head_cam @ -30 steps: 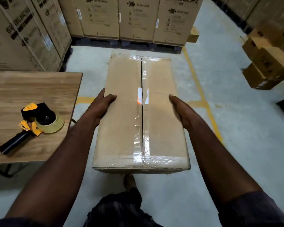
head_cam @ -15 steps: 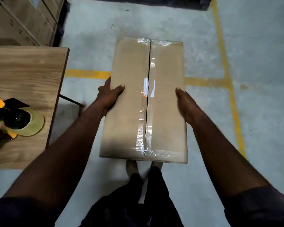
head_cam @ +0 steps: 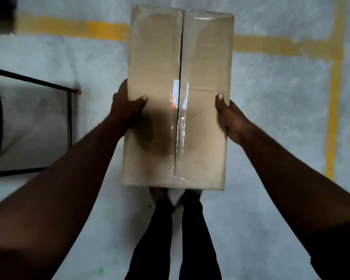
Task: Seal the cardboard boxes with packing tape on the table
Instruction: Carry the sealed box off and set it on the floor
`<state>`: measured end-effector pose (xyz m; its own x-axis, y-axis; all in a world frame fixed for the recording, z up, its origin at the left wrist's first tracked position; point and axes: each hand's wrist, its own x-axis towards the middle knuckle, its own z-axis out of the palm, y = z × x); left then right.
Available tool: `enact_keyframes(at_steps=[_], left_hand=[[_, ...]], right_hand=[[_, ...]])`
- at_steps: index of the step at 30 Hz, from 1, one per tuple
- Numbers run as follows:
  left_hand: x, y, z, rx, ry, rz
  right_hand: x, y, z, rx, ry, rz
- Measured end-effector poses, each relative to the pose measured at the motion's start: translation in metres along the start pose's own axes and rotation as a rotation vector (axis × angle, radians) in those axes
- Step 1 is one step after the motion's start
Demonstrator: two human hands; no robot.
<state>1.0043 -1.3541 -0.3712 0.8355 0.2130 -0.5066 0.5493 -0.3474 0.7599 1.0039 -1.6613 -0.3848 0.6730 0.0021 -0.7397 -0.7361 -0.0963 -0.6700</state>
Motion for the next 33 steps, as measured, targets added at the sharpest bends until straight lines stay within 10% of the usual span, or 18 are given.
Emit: enact_keyframes(at_steps=[16,33], left_hand=[[0.144,-0.143,0.107,-0.043,-0.02,-0.144],[0.184,-0.202,0.146,0.065,0.002,-0.234]], right_hand=[[0.237,0.146,-0.003,-0.063,0.027,0.043],[0.281,0.199,0.004,0.009,-0.005,0.022]])
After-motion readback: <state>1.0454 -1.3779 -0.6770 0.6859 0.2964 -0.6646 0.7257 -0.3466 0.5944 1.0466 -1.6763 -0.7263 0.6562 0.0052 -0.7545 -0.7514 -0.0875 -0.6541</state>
